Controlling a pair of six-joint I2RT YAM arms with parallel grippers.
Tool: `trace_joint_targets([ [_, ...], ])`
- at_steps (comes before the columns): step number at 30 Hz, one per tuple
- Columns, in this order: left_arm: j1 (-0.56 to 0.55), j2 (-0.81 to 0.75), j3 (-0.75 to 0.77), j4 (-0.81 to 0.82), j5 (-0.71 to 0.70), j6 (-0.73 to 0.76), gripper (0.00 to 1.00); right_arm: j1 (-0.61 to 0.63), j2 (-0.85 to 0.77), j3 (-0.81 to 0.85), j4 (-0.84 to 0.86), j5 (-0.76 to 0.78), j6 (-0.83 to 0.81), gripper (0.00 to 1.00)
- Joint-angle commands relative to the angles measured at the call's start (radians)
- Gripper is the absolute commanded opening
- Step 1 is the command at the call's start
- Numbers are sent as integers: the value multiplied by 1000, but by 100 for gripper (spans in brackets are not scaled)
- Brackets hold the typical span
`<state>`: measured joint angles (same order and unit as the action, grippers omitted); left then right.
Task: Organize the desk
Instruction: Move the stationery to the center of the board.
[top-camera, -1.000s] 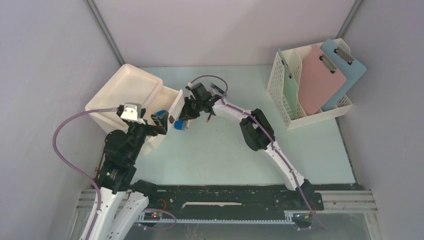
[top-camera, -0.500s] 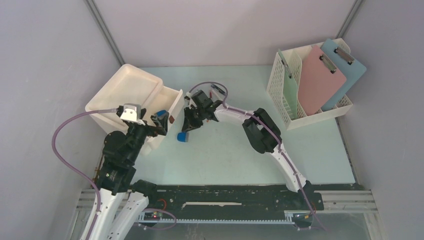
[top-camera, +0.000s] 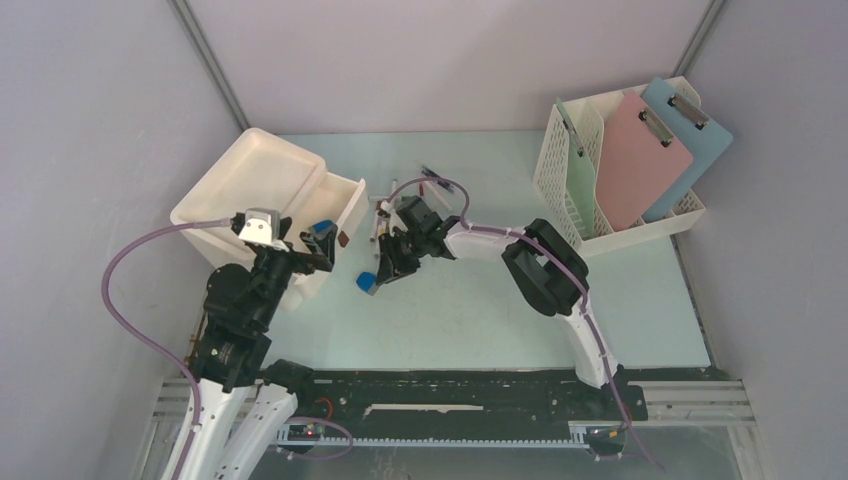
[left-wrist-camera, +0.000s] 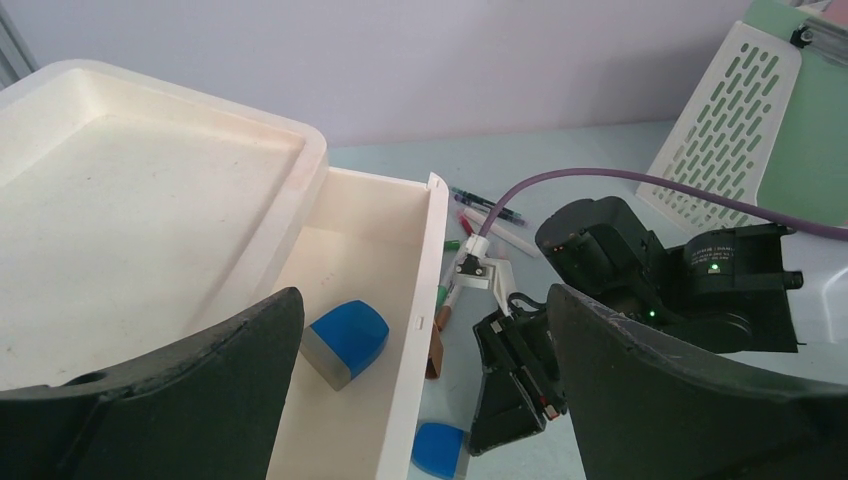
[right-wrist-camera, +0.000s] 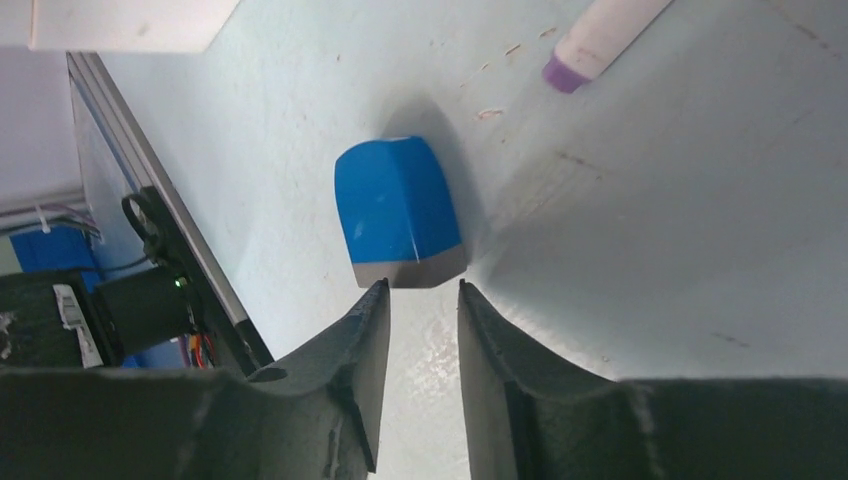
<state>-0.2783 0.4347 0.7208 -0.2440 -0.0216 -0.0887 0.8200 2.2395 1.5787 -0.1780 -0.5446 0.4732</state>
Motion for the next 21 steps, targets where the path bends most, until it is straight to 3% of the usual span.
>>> trace_joint_targets([
  [1, 9, -19, 3, 40, 14, -11, 100, 12, -101, -22, 70, -2, -98, 42],
  [8, 10, -31, 2, 43, 14, -13, 100, 11, -94, 6, 52, 72, -212, 65],
  [15, 9, -33, 2, 43, 11, -13, 100, 38, -73, -2, 72, 85, -266, 70],
  [21, 9, -34, 2, 44, 14, -14, 100, 48, -151, -178, 282, 110, -292, 71],
])
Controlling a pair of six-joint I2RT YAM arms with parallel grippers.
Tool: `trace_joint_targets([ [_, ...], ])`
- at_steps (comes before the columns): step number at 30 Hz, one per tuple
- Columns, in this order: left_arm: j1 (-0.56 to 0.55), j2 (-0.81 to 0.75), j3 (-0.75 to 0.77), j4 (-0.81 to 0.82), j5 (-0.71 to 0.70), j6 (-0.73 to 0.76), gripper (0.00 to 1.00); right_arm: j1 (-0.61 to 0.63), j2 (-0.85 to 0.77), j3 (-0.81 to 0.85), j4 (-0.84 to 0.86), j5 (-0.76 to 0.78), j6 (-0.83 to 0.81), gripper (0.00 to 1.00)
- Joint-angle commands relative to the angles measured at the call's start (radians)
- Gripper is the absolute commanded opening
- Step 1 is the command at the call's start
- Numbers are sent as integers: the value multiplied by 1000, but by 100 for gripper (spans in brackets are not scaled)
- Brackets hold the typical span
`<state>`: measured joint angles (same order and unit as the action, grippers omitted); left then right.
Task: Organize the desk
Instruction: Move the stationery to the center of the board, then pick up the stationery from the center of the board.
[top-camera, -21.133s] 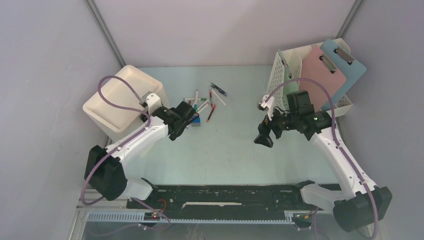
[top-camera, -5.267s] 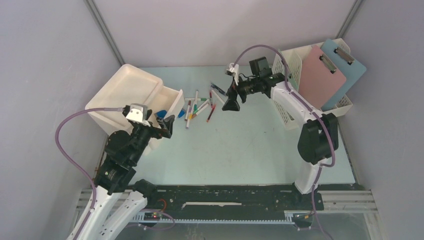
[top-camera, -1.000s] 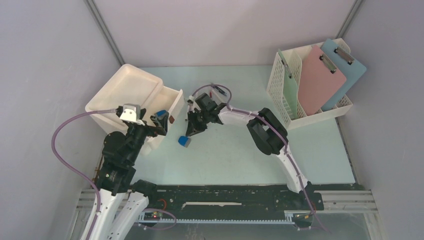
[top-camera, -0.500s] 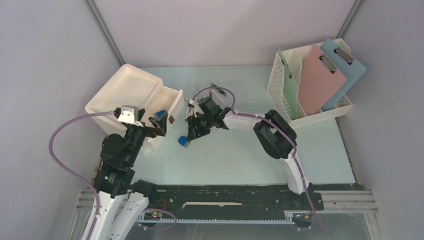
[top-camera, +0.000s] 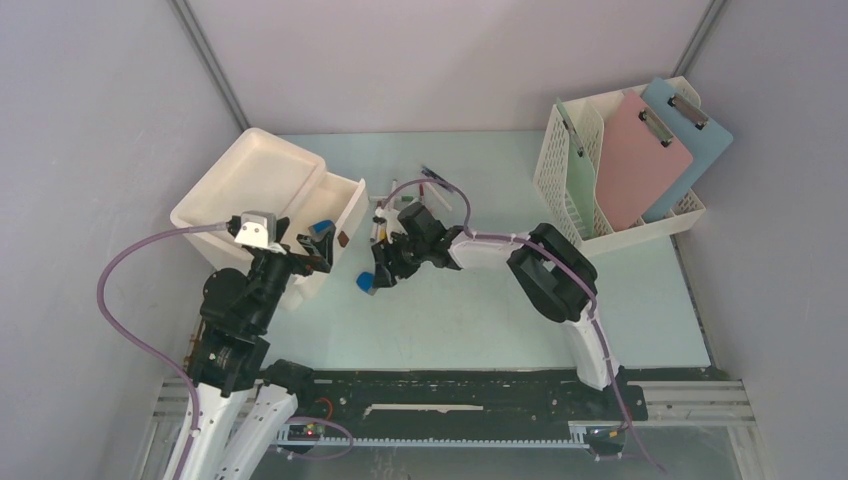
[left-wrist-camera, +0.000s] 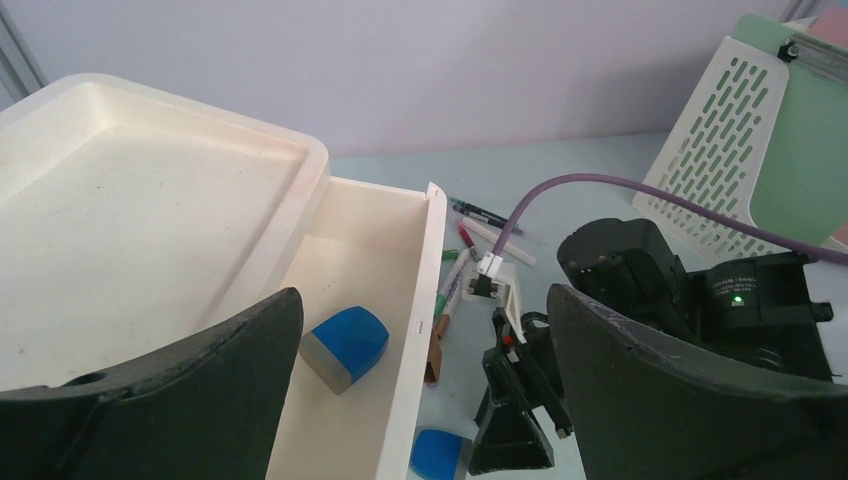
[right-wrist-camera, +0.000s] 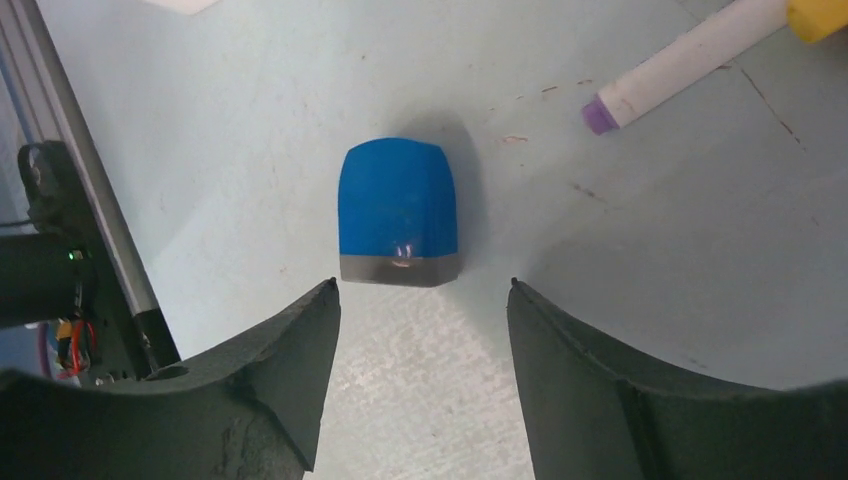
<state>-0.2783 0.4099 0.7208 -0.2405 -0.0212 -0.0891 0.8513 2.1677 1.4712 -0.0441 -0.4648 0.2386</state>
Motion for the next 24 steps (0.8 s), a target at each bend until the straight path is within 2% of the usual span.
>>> trace_joint_targets([
  [1, 10, -9, 2, 41, 13, -15, 100, 21, -74, -73, 165, 36, -63, 71],
  [11, 9, -6, 2, 41, 14, -13, 100, 70, -61, -100, 217, 113, -124, 82],
  [12, 10, -6, 2, 41, 14, -12, 100, 76, -62, -102, 215, 124, -134, 87],
  [13, 10, -5, 1, 41, 14, -13, 100, 83, -62, -104, 212, 137, -148, 98],
  [14, 10, -6, 1, 41, 14, -13, 100, 92, -65, -106, 210, 155, -161, 99],
  [24, 10, -8, 0, 40, 14, -11, 100, 157, -68, -146, 220, 360, -256, 100],
])
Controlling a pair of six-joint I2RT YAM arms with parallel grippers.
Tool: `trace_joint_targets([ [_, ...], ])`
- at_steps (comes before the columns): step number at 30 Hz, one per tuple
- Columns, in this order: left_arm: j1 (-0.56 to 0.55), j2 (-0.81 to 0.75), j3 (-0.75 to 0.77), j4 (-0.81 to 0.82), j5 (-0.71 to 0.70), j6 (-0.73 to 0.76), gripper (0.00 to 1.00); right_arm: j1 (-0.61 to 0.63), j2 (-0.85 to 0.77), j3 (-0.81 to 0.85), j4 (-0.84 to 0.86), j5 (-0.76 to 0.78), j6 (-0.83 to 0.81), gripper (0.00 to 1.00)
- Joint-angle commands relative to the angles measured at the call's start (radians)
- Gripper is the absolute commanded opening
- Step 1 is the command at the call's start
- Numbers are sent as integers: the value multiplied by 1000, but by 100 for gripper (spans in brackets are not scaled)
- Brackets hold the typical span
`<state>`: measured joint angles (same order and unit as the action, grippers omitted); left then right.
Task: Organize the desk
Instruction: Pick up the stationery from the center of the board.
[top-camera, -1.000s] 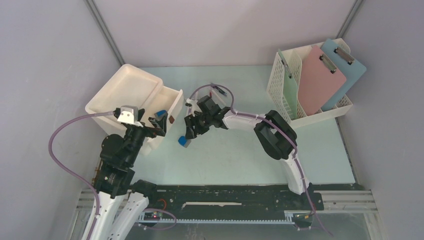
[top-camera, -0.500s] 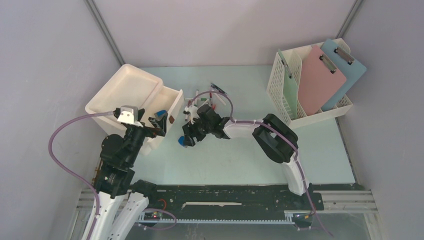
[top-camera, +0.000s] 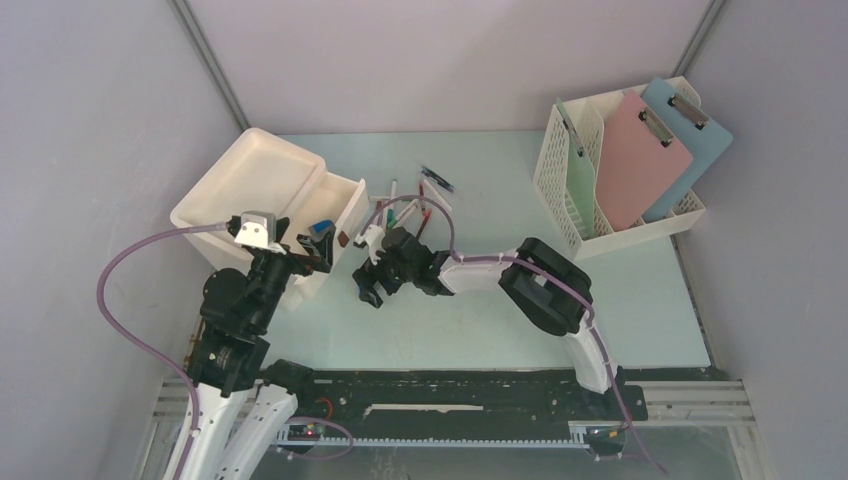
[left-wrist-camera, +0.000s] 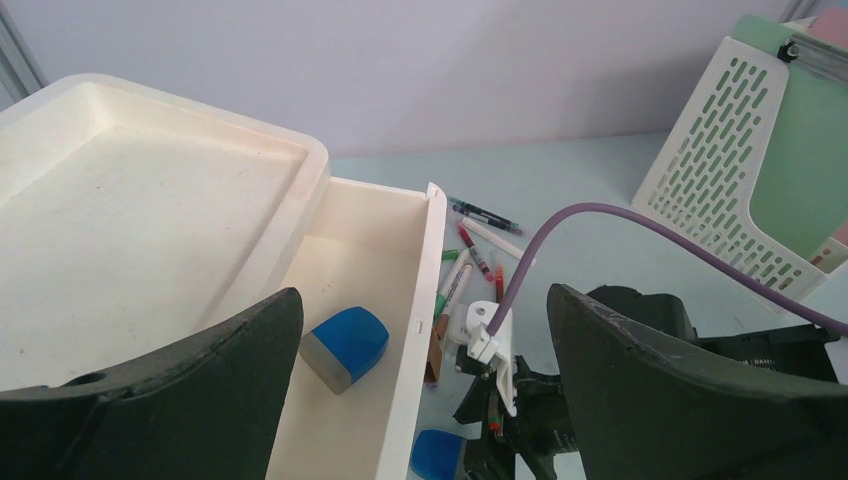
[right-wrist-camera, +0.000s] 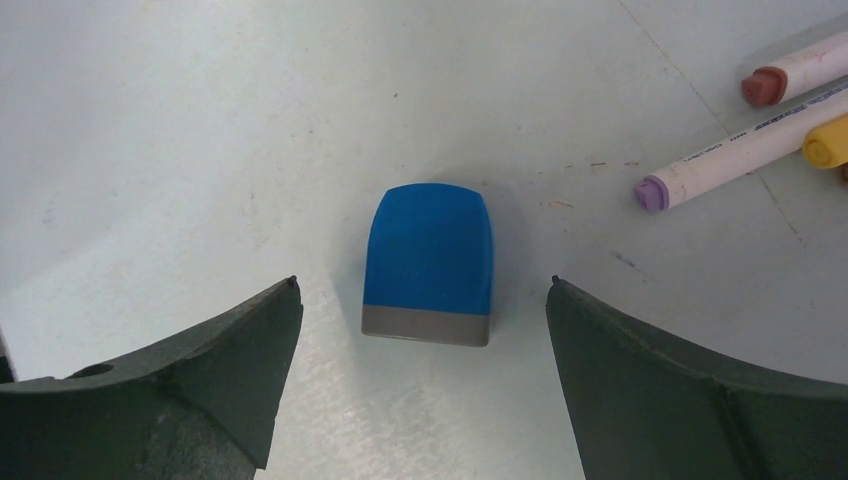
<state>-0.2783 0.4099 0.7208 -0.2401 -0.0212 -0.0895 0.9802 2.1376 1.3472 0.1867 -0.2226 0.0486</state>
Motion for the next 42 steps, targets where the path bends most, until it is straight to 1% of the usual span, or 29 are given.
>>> trace_joint_targets([
  [1, 10, -7, 0, 39, 14, -11, 100, 38, -34, -22, -8, 141, -82, 100],
  [5, 10, -7, 1, 39, 13, -10, 100, 74, -19, -20, -6, 189, -123, 98],
  [7, 10, -8, 0, 39, 13, -10, 100, 86, -8, -22, 0, 216, -139, 94],
  [10, 10, -9, 0, 39, 14, -9, 100, 91, 1, -22, 2, 240, -156, 83],
  [11, 10, -8, 0, 39, 14, -9, 100, 91, 1, -21, 1, 252, -161, 79],
  [13, 10, -9, 0, 39, 13, -10, 100, 89, -6, -25, 3, 253, -168, 66],
  [16, 10, -9, 1, 39, 14, -10, 100, 91, -27, -37, 10, 250, -184, 43],
  [17, 10, -9, 2, 39, 14, -10, 100, 91, -35, -36, 9, 248, -184, 33],
  [18, 10, -9, 1, 39, 13, -11, 100, 91, -41, -37, 7, 242, -187, 27],
  [20, 10, -9, 0, 39, 13, -10, 100, 90, -60, -37, -3, 233, -194, 19],
  [21, 10, -10, 0, 39, 13, -10, 100, 89, -73, -37, -15, 200, -195, 16],
  [26, 10, -10, 0, 39, 13, -10, 100, 62, -190, -36, -128, 22, -170, 9],
  [30, 10, -19, 0, 39, 6, -9, 100, 14, -290, -19, -282, -151, -149, 6],
  [32, 10, -23, -1, 40, 2, -9, 100, -18, -334, -15, -350, -200, -155, 5],
  [35, 10, -29, -4, 42, -5, -8, 100, -65, -395, -10, -437, -257, -187, 3],
  [36, 10, -31, -3, 43, -6, -9, 100, -84, -413, -6, -465, -303, -203, 1],
  [38, 10, -33, -3, 44, -10, -8, 100, -123, -448, 8, -504, -364, -224, 0],
  [40, 10, -37, -4, 46, -15, -7, 100, -156, -463, 50, -568, -426, -279, 0],
  [42, 10, -41, -6, 45, -18, -6, 100, -184, -467, 102, -625, -457, -322, 0],
])
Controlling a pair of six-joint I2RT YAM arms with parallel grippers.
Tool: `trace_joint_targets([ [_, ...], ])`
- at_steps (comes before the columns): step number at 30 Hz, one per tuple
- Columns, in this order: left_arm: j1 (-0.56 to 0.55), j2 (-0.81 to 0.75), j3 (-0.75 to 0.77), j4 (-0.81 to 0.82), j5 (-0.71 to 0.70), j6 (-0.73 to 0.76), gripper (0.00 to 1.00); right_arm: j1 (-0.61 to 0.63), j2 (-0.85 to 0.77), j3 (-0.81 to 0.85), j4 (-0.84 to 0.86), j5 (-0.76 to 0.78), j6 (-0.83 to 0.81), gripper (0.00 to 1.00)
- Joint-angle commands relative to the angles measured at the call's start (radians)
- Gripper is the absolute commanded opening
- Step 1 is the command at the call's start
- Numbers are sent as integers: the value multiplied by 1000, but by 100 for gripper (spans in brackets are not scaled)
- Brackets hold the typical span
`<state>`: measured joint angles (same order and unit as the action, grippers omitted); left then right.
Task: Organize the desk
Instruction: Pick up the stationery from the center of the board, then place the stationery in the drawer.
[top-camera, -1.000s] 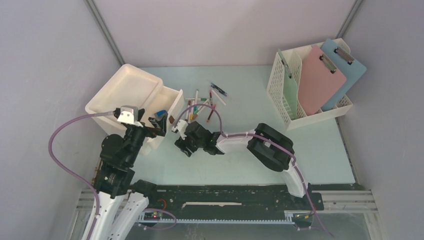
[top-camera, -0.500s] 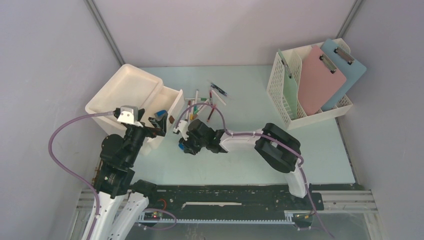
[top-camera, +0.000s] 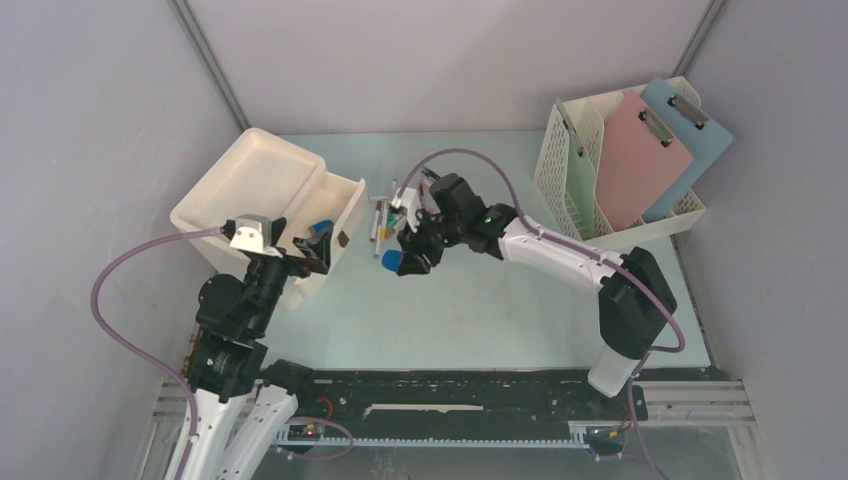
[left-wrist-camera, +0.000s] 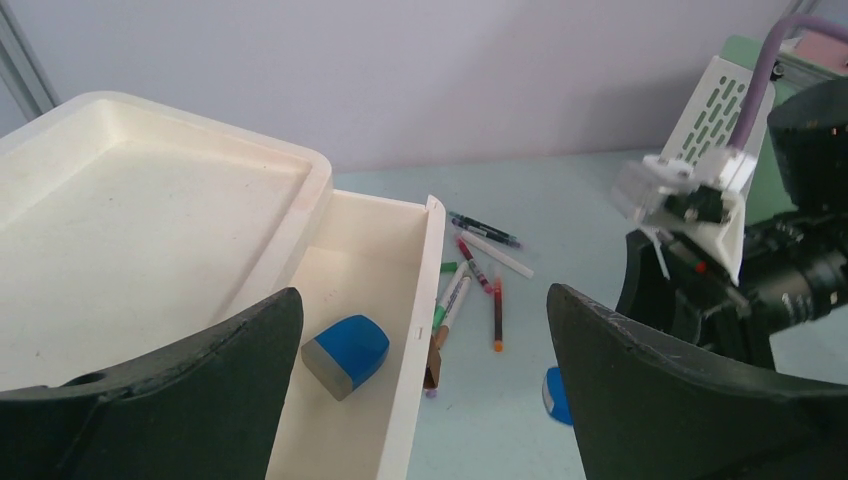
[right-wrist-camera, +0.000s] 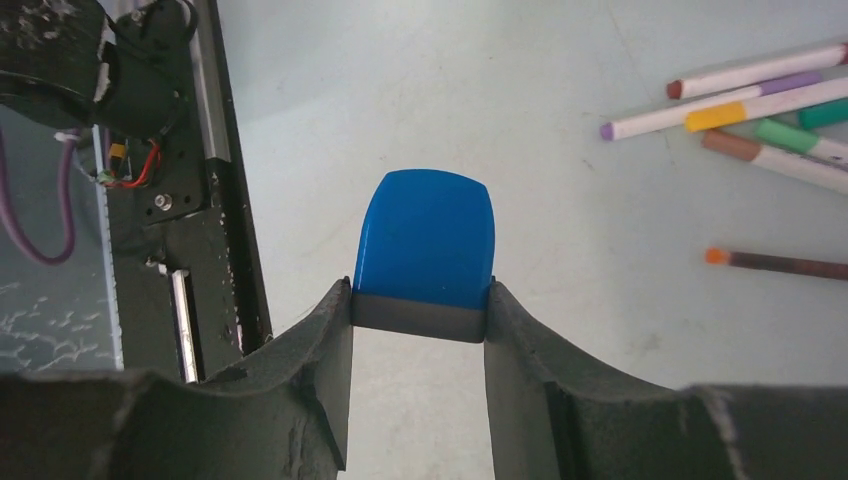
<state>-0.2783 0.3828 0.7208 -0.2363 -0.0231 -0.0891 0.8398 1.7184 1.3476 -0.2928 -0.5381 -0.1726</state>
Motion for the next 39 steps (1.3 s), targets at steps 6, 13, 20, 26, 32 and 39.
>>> trace_joint_targets([
  [6, 10, -25, -10, 46, -31, -6, 100, -88, 40, 365, -285, -214, -179, 0],
  [13, 9, -37, -13, 48, -42, -6, 100, -67, 210, 681, -357, -198, -187, 1],
  [20, 10, -47, -16, 54, -44, -8, 100, -37, 374, 924, -352, -162, -146, 9],
  [26, 10, -55, -17, 56, -47, -8, 100, -14, 453, 1019, -331, -113, -139, 11],
  [32, 10, -61, -18, 56, -49, -9, 100, -5, 509, 1071, -299, -73, -122, 16],
  [39, 10, -60, -18, 56, -48, -9, 100, 4, 559, 1104, -266, -21, -108, 25],
])
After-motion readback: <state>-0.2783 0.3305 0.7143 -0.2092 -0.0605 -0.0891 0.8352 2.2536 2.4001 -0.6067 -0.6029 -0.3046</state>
